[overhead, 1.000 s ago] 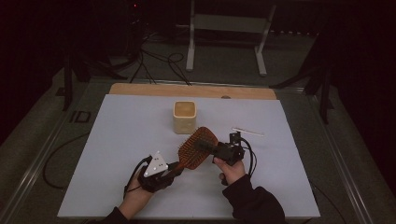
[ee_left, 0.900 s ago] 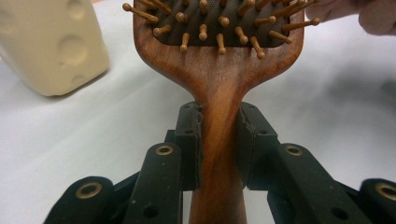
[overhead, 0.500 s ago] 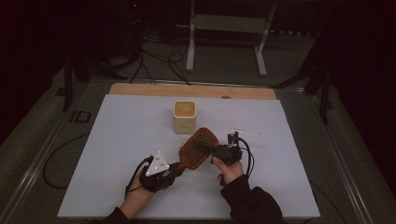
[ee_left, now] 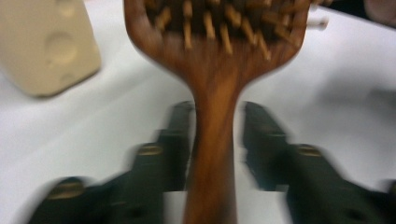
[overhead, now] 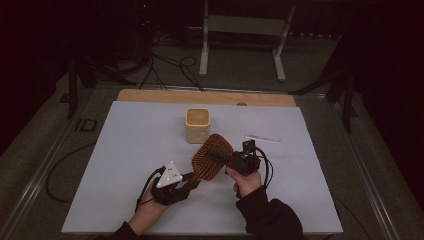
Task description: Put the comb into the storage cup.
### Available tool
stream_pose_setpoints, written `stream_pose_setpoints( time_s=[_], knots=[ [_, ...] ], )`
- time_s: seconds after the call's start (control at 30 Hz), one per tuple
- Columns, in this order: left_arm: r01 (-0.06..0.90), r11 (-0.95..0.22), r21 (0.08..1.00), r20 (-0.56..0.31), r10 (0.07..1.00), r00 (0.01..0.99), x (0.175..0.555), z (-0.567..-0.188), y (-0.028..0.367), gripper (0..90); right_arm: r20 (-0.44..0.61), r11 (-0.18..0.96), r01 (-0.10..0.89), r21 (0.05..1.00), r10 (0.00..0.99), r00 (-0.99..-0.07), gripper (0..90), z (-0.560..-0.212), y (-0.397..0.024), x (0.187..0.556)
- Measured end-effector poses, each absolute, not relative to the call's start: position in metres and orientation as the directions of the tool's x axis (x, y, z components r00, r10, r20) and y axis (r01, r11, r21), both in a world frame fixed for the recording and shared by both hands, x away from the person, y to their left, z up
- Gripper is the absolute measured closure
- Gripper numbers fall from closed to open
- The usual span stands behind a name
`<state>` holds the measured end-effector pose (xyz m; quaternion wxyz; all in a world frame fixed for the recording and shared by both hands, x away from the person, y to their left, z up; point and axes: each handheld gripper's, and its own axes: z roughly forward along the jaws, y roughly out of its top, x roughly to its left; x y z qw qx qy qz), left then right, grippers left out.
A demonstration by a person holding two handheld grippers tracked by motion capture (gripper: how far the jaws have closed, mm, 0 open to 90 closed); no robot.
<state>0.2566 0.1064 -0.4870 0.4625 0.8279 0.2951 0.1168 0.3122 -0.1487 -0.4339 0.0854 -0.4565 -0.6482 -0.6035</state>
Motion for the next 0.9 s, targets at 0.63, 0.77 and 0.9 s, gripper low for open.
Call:
stream_pose_setpoints(
  time_s=[0.63, 0.77, 0.9],
  knots=[
    [0.432, -0.427, 0.795, -0.184, 0.509, 0.841, 0.269, -0.493, 0.132, 0.1, 0.574, -0.149, 0.597, 0.788, 0.529, -0.625, 51.6, -0.388, -0.163, 0.32],
    [0.423, -0.432, 0.797, -0.167, 0.515, 0.841, 0.267, -0.495, 0.142, 0.1, 0.558, -0.145, 0.581, 0.801, 0.536, -0.634, 51.6, -0.381, -0.165, 0.322],
    [0.417, -0.445, 0.793, -0.144, 0.529, 0.837, 0.262, -0.497, 0.151, 0.1, 0.537, -0.14, 0.56, 0.816, 0.542, -0.647, 51.6, -0.373, -0.164, 0.325]
  ],
)
